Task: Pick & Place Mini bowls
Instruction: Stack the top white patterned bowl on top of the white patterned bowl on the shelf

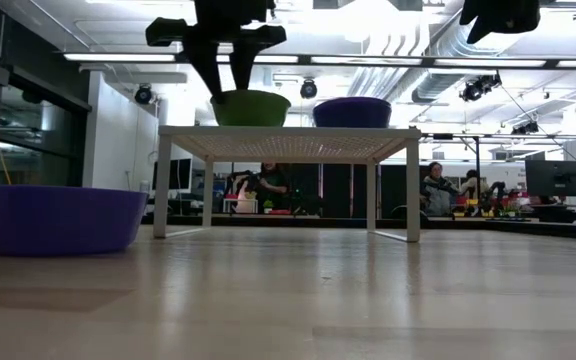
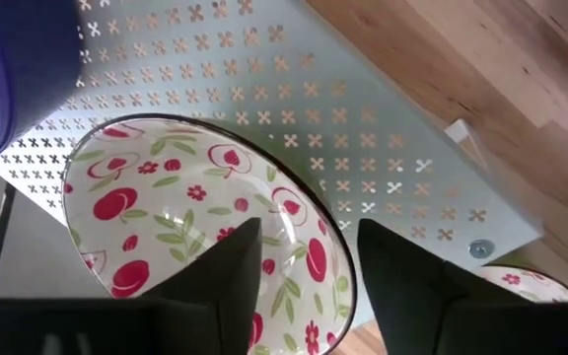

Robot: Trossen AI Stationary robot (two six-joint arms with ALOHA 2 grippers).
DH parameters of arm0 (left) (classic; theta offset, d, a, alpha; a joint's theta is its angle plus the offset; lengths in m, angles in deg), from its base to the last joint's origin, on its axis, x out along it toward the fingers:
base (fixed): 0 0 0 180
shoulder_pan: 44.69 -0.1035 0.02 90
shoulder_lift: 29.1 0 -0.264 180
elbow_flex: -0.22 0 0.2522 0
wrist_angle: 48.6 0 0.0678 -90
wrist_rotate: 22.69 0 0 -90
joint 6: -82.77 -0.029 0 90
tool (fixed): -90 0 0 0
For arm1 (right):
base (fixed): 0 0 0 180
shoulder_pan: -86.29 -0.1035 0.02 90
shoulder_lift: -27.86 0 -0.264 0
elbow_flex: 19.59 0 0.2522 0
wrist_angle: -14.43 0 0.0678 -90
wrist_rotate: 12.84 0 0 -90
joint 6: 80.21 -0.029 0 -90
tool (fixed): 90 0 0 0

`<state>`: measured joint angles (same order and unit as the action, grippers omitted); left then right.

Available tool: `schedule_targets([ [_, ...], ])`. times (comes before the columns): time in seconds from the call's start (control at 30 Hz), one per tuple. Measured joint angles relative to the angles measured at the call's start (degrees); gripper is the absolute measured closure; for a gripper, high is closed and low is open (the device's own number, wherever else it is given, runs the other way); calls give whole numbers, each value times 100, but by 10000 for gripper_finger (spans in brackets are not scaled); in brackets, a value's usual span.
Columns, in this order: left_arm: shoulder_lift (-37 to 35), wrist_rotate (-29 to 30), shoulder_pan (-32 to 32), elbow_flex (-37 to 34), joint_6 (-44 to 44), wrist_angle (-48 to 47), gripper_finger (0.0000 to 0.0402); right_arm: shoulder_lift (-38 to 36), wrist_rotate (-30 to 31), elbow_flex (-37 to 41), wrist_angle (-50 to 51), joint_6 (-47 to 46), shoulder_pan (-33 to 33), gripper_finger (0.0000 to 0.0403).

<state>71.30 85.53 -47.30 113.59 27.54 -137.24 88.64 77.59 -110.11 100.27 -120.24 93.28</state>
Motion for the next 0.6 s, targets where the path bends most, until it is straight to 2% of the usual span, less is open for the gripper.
schedule_targets([
  [0.4,0,30,0,-2,38,-94,227,0,0,0,2,0,0,253],
  [0.6,-92,53,0,111,272,-573,227,0,-2,0,4,0,0,253],
])
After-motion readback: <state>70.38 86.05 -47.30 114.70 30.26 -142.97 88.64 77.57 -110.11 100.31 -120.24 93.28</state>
